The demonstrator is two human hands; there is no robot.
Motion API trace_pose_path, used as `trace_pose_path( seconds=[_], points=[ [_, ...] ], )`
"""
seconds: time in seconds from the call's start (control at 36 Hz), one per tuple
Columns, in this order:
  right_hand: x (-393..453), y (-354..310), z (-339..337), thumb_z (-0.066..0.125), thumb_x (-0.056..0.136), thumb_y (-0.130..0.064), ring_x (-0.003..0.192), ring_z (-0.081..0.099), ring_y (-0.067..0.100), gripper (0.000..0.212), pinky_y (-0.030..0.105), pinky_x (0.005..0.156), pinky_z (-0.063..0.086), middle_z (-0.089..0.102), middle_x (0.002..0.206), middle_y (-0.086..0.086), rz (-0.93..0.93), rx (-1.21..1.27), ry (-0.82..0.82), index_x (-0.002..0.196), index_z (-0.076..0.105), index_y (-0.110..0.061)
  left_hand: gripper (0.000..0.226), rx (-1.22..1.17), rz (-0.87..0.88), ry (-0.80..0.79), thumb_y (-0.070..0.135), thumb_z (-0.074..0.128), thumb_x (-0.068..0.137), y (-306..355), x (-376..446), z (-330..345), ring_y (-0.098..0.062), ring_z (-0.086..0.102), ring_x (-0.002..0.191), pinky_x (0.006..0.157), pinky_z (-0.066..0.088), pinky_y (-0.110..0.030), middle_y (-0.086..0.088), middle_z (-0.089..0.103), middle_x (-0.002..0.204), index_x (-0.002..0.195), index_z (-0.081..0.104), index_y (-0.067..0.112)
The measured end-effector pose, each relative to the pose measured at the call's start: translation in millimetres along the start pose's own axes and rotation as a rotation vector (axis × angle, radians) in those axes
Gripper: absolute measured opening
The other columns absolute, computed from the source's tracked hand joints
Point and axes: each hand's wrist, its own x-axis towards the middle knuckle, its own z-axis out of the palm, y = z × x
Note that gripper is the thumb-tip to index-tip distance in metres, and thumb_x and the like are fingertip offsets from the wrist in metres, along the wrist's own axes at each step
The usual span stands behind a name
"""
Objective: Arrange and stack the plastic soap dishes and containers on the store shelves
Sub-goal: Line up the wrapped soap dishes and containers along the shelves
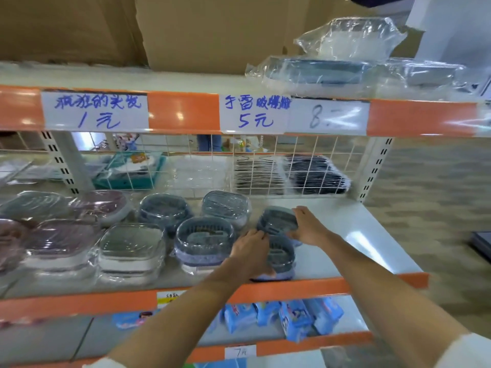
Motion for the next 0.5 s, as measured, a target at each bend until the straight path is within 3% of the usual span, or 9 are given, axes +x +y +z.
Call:
trace_pose_path(
  seconds=[0.17,0.28,0.39,0.5],
  points=[
    [-45.7,-2.2,-15.2,0.068,0.087,-0.024,0.127,0.041,0.031,0.06,0.033,0.102,0.037,0.041,0.136,0.017,-0.068,-0.026,-0.085,0.136,0.041,-0.001,0.045,0.039,-0.062,-0.008,0.03,0.055,0.092,14.3,-10.4,-9.7,-0.026,0.048,0.122,0.101,0.04,-0.037,-0.006,0.051,0.129,0.13,0.048,0.008],
    [-81.2,-4.1,-35.3,0.063,0.091,-0.024,0.122,0.046,0.028,0.051,0.031,0.097,0.038,0.045,0.136,0.015,-0.092,-0.058,-0.128,0.133,0.045,-0.001,0.035,0.0,-0.094,-0.01,0.03,0.055,0.091,31.3,-22.8,-24.2,-0.029,0.057,0.112,0.091,0.049,-0.038,-0.009,0.06,0.121,0.12,0.06,0.01],
    [-118.2,-12.3,-56.8,0.062,0.091,-0.025,0.114,0.054,0.026,0.047,0.031,0.092,0.044,0.055,0.131,0.012,-0.143,-0.081,-0.135,0.133,0.049,-0.007,0.018,-0.032,-0.079,-0.02,0.03,0.053,0.09,52.2,-41.0,-48.2,-0.029,0.061,0.102,0.075,0.046,-0.031,-0.008,0.064,0.109,0.095,0.061,0.014],
    [-150.7,-26.2,-78.4,0.061,0.091,-0.024,0.11,0.056,0.026,0.039,0.033,0.091,0.043,0.061,0.122,0.011,-0.246,-0.134,-0.081,0.125,0.056,-0.006,0.016,-0.005,-0.097,0.042,0.021,0.05,0.09,72.8,-57.0,-77.1,-0.027,0.059,0.097,0.075,0.046,-0.032,-0.008,0.063,0.107,0.098,0.06,0.012]
  ],
)
